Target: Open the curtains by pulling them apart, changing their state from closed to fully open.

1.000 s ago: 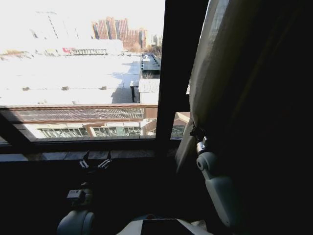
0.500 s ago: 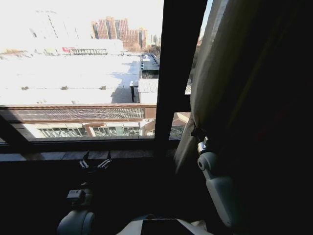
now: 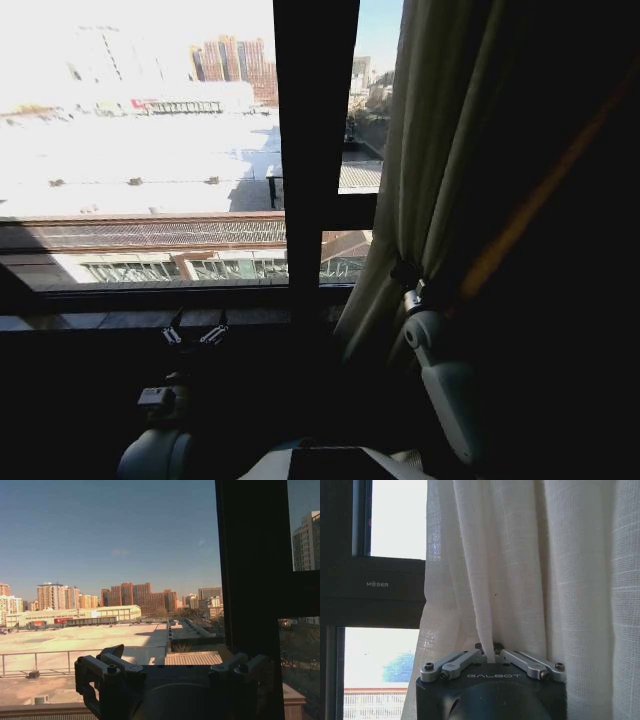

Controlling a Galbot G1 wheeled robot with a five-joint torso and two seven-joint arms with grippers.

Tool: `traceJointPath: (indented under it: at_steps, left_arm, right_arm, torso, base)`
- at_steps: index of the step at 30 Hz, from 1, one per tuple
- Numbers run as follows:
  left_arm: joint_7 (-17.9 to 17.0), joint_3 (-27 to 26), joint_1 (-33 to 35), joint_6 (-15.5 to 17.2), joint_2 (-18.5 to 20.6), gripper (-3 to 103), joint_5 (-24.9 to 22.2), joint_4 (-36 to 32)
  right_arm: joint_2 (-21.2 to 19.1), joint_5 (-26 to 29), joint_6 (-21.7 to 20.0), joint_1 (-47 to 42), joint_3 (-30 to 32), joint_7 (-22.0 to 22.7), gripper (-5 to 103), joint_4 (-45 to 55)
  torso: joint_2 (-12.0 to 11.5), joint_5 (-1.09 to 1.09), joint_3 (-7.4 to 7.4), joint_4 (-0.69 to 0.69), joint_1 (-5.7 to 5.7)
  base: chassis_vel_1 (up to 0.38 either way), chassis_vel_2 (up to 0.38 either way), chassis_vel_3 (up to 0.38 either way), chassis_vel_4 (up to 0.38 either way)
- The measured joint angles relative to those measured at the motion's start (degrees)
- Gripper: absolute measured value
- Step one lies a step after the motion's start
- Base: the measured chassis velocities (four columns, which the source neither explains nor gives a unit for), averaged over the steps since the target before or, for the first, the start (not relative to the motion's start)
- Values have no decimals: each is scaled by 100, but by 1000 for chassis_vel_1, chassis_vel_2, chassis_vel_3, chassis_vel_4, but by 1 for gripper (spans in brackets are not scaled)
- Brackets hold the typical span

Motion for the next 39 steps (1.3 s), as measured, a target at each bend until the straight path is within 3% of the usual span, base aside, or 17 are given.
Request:
traceJointPath:
  at_steps: [6, 11, 19, 32, 39]
  left_arm:
    - [-1, -1, -8, -2, 8, 100, 0, 20]
    - [-5, -4, -8, -2, 19, 100, 0, 21]
    - [-3, -3, -11, -2, 24, 100, -4, 19]
    - [-4, 33, -1, -66, -50, 100, -9, 44]
    - [-7, 17, 1, -79, -50, 100, -10, 45]
  right_arm:
    - [9, -2, 6, -8, 29, 6, 0, -41]
    - [-16, 24, 7, 71, 242, -16, 0, -255]
    - [-275, 515, -73, 346, 904, -34, 0, -783]
    - [-435, 679, -83, 714, 1751, 378, 0, -1870]
    - [-455, 669, -33, 637, 1822, 642, -3, -1908]
  torso:
    - [0, -9, -1, 2, 0]
    - [1, -4, -1, 3, -1]
    - [0, -1, 0, 1, 0]
    - [1, -5, -1, 2, 0]
    - [1, -5, -1, 1, -1]
  base:
    - [-7, -15, 8, 8]
    - [16, 27, -10, -11]
    - [0, 0, 0, 0]
    - [0, 0, 0, 0]
    - [0, 0, 0, 0]
